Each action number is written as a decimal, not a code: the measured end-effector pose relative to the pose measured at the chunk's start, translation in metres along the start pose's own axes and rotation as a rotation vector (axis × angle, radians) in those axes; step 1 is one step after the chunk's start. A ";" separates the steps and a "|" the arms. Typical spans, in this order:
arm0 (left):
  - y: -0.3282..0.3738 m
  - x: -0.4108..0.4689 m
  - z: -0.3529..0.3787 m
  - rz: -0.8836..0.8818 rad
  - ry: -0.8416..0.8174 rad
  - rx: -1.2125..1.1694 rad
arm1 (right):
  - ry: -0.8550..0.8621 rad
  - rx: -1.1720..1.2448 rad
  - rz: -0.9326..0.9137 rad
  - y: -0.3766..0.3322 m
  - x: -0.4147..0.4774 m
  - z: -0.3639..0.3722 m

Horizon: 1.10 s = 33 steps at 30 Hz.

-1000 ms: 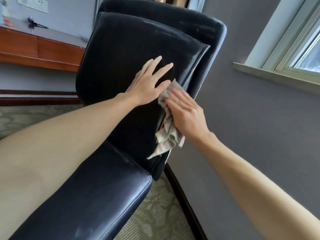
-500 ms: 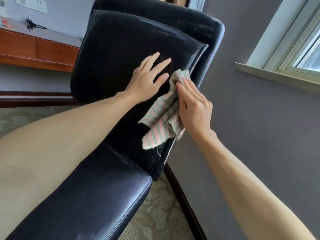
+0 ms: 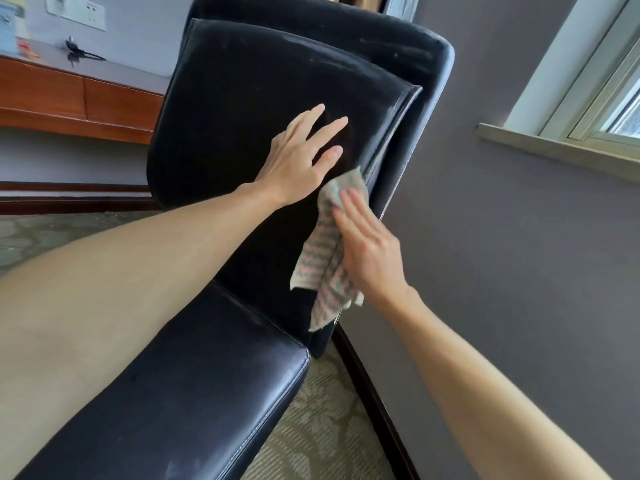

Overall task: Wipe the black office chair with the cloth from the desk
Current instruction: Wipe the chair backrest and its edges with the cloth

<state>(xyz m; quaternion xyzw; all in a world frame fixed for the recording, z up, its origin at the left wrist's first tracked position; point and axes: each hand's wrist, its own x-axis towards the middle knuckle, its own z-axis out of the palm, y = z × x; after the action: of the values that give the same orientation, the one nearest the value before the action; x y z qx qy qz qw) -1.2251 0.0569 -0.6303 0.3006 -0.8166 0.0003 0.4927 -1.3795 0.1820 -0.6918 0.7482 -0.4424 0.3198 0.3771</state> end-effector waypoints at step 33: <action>-0.014 -0.026 0.007 0.000 -0.057 0.046 | -0.146 -0.033 -0.198 -0.001 -0.020 -0.008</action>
<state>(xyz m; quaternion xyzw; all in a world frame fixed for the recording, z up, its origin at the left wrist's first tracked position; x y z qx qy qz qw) -1.2154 0.0560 -0.6587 0.3115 -0.8301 0.0104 0.4624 -1.3877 0.1975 -0.7039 0.8032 -0.3978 0.2183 0.3860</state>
